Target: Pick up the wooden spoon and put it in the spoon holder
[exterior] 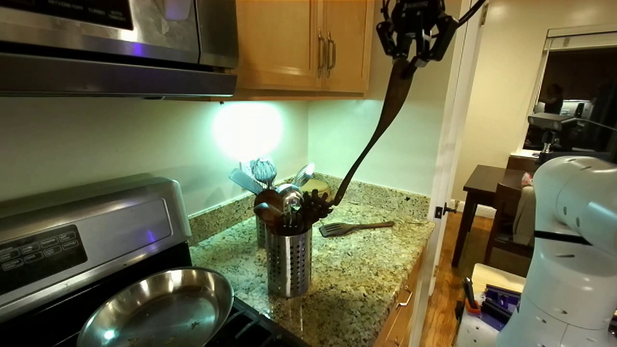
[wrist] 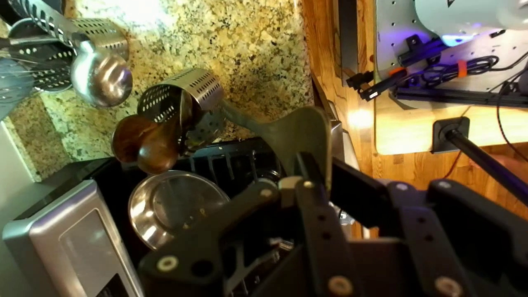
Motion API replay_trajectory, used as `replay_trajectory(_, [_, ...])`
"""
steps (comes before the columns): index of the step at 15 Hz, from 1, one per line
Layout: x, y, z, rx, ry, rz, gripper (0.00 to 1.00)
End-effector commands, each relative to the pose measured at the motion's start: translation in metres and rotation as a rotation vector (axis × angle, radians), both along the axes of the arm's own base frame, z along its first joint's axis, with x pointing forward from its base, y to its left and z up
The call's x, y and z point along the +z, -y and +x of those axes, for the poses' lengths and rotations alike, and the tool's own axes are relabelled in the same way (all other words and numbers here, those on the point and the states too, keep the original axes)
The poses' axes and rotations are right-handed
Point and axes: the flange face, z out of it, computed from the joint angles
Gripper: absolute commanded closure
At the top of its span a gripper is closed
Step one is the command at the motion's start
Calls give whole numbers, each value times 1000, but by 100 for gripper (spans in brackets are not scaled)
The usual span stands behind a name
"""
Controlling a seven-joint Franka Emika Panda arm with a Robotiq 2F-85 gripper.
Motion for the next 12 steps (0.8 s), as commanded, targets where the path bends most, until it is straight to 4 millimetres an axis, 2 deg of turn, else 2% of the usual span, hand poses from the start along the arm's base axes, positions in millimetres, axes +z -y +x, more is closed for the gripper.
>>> replay_trajectory(1, [2,4,21,137,-29,-18,95])
replay_trajectory(7, [-2,0,51,344,-56,-67,95])
replay_trajectory(12, [7,2,68,436,-69,-118,95])
